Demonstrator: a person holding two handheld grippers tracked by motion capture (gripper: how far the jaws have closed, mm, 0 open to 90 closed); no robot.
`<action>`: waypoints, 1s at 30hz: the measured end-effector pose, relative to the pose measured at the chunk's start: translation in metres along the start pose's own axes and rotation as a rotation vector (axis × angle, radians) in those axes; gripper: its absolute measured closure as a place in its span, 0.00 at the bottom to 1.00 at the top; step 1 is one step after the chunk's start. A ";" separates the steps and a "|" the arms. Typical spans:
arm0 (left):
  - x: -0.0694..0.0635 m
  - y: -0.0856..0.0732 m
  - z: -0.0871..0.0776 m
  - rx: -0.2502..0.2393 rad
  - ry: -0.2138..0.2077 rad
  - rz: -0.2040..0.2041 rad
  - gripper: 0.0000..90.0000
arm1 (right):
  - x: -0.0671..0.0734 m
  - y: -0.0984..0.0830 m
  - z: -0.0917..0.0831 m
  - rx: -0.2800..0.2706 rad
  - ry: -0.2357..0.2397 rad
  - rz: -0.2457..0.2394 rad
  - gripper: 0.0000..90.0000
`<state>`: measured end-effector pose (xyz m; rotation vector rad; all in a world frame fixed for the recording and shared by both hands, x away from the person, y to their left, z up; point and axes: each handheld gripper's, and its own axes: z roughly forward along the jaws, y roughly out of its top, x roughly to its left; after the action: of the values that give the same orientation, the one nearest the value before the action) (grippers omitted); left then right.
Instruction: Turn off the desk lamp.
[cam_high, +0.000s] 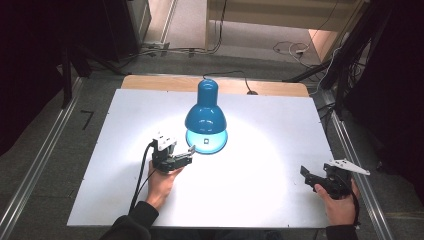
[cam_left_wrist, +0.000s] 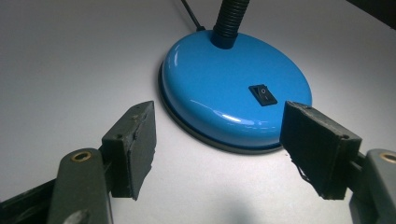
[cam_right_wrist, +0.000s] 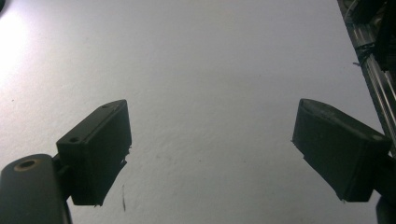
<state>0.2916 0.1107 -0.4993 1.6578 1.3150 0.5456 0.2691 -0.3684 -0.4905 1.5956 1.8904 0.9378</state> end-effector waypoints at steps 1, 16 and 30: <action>-0.001 0.000 0.001 -0.001 -0.003 -0.001 0.32 | 0.000 0.000 0.000 0.000 -0.001 0.002 0.12; -0.007 0.001 0.007 0.009 -0.026 0.032 0.50 | 0.001 0.001 0.001 0.004 0.002 0.000 0.12; -0.018 0.004 0.017 0.006 -0.028 0.065 0.76 | 0.000 0.000 0.000 0.001 0.004 0.005 0.12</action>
<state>0.3008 0.0879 -0.5004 1.7124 1.2467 0.5555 0.2690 -0.3682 -0.4906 1.6005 1.8908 0.9425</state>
